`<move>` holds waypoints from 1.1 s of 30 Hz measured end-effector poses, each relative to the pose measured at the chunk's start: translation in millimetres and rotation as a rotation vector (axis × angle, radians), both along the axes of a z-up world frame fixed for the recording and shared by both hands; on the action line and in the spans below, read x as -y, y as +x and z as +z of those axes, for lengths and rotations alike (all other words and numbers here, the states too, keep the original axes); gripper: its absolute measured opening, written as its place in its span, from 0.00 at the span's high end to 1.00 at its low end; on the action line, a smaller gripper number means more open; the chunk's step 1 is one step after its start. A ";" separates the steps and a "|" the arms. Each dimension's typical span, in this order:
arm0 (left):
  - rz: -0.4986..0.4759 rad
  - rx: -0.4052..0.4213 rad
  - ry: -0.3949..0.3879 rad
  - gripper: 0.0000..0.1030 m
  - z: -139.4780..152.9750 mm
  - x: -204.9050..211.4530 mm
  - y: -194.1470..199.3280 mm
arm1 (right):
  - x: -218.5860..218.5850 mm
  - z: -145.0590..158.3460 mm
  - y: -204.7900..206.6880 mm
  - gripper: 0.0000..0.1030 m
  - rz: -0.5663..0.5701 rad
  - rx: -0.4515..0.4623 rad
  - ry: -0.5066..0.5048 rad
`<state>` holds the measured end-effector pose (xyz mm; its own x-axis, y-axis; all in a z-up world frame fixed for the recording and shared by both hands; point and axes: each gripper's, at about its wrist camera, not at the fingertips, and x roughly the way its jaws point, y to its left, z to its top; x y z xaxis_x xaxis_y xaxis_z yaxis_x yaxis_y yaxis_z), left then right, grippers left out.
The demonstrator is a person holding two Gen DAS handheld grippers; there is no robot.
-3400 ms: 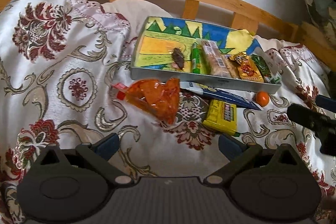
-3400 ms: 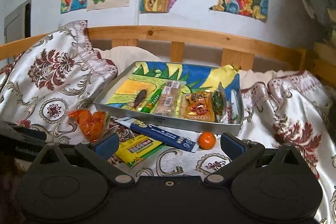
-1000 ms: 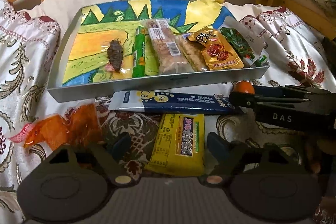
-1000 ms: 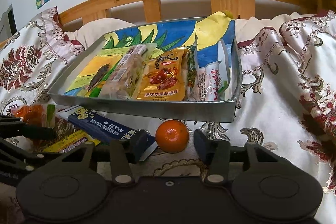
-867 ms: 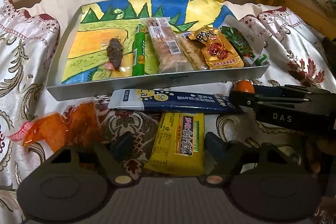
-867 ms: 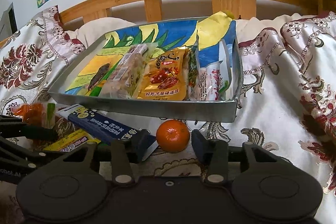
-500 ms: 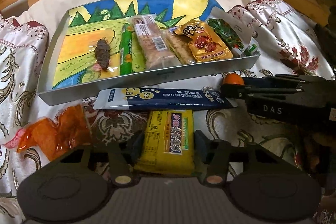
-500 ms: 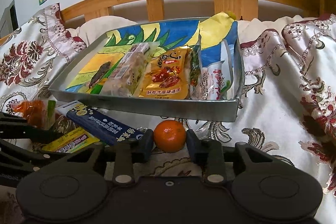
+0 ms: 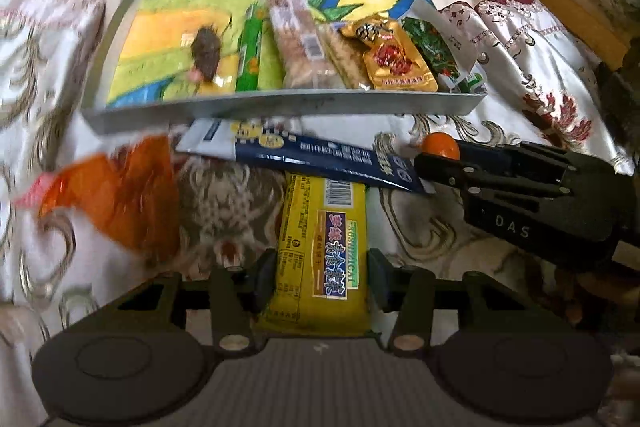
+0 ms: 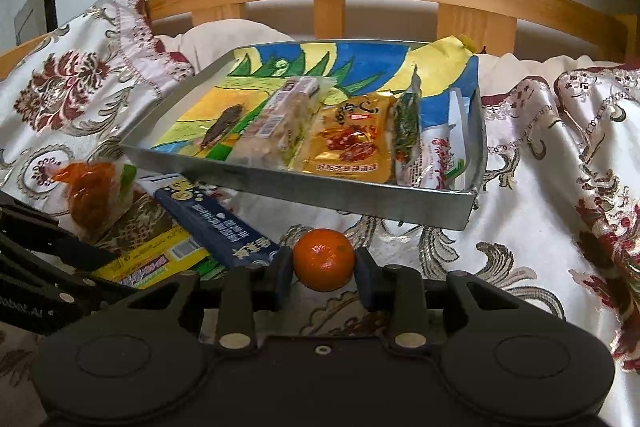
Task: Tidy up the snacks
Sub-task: 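Lift the wafer packet with the left tool while the right tool lifts the orange toward the tray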
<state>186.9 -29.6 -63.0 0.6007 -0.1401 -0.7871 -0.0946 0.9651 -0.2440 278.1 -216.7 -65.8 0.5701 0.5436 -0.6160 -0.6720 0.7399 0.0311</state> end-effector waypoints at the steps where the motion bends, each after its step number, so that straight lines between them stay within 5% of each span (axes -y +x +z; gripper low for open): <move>1: 0.004 -0.011 -0.016 0.50 0.2 -1.8 -2.6 | 0.1 1.6 -2.5 0.66 0.001 -0.002 -0.002; 14: 0.104 -0.060 -0.209 0.50 12.5 -27.4 -29.9 | 1.3 26.4 -34.9 0.66 0.013 -0.011 0.031; 27: 0.146 0.027 -0.232 0.50 37.9 -37.9 -41.7 | 2.2 37.5 -40.9 0.66 0.033 0.046 0.102; 33: 0.139 0.107 -0.182 0.50 50.2 -33.8 -33.8 | 1.2 40.6 -42.6 0.66 0.042 0.079 0.129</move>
